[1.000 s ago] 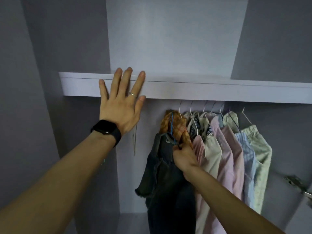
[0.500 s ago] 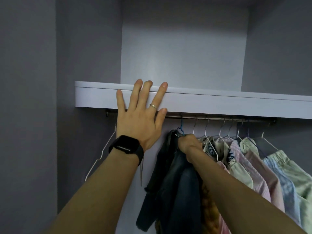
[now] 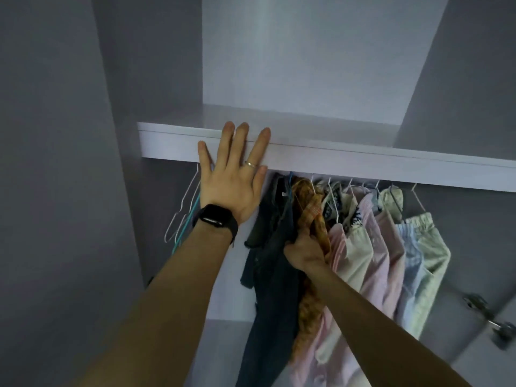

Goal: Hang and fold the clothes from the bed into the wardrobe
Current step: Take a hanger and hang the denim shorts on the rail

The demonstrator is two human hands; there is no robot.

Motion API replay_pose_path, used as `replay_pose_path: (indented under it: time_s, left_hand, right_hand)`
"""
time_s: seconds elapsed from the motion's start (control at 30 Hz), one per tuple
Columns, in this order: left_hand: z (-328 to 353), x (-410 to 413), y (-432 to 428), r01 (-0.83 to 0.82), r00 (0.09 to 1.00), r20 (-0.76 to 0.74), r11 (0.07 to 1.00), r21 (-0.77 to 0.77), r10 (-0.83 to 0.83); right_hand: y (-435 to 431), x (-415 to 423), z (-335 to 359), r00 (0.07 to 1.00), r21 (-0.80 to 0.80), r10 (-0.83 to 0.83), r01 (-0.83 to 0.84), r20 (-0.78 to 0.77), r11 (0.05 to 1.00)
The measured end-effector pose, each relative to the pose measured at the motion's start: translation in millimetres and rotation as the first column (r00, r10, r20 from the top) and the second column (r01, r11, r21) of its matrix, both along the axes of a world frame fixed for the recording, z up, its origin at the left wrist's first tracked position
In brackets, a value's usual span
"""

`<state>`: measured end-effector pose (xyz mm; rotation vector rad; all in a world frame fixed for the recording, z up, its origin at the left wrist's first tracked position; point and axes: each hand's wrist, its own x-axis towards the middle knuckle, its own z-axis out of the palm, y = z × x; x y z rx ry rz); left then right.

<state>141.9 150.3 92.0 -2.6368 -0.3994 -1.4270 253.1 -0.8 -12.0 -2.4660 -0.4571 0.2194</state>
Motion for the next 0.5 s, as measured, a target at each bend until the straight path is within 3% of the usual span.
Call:
replay_pose_path:
  time_s: [0.23,0.37,0.5]
  left_hand:
    - [20.4,-39.5,-39.7,0.041,0.975,-0.195,0.95,-0.311,-0.106]
    - [-5.1,-71.1,-92.1,0.186,0.919,-0.242,0.884,-0.429,-0.311]
    - [-46.6,-100.0,-164.9,0.376,0.801,-0.26,0.792,-0.482,-0.539]
  right_hand:
    - [-97.5,-104.0,68.2,0.999,0.102,0.031,-0.035,0.034,0.994]
    - [-168.9,-171.5,93.0,0.982,0.227,-0.08,0.04,0.17,0.973]
    - [-243.8,-243.9,83.6,0.947,0.285,-0.23,0.163,0.223,0.945]
